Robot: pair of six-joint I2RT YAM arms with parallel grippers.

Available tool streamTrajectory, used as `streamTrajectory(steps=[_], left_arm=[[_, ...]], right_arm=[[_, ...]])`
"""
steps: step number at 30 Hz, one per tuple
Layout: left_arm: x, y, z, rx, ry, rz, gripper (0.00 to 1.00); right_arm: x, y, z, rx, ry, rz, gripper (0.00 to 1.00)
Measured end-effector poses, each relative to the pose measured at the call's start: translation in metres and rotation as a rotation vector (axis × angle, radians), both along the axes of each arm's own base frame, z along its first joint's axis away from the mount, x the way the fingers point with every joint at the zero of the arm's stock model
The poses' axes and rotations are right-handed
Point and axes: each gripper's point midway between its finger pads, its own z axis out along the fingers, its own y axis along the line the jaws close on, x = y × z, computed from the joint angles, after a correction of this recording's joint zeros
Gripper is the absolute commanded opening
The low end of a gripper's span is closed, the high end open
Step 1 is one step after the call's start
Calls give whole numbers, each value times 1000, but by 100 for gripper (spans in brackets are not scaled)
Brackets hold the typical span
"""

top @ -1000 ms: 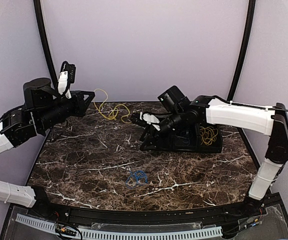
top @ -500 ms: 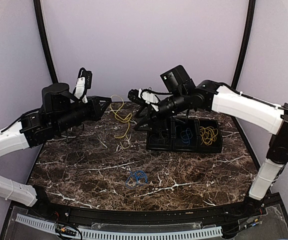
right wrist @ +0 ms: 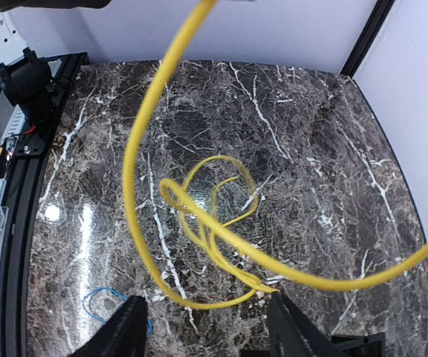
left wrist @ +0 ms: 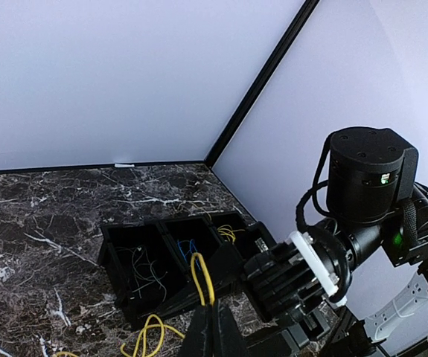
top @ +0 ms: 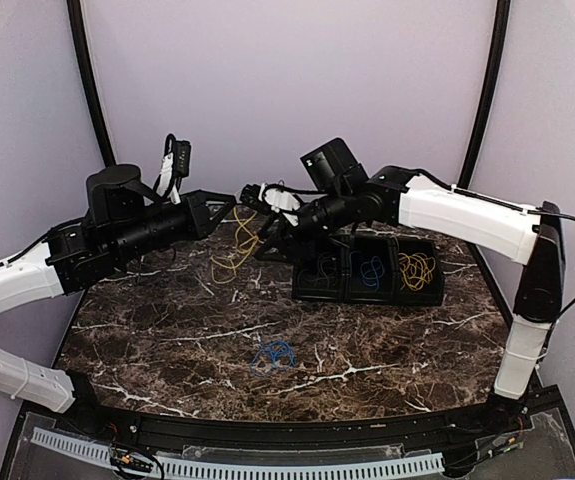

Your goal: Untangle the cables

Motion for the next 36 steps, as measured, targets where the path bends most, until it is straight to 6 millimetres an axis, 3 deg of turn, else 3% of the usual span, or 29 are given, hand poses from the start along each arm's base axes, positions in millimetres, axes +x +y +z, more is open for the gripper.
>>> streamTrajectory(steps=[5,8,13,14,17,20,22,25,36], left_arm=[[-3,-3,2,-21,12,-21,0],[-3,-4,2,-26,18,-26,0],[-3,-4,2,-32,23,-24,1],[-3,-3,2,-32,23,-23,4],[-1,-1,2,-30,20,-6,37],[1,4,1,-18,15,23,55],[3,9,1,-9,14,49,61],[4,19,-2,6,6,91,62],[8,34,-21,73,8,160,62]], right_arm=[[7,3,6,25,-10,-37,27],[11,5,9,38,-16,-52,1],[12,6,12,51,-17,-62,0],[12,6,12,51,-17,-61,0],[12,1,14,52,-18,-63,0],[9,-11,18,56,-18,-65,0],[13,-26,24,63,-21,-88,0],[26,-58,28,68,-22,-147,0],[103,-213,25,55,-35,-526,0]])
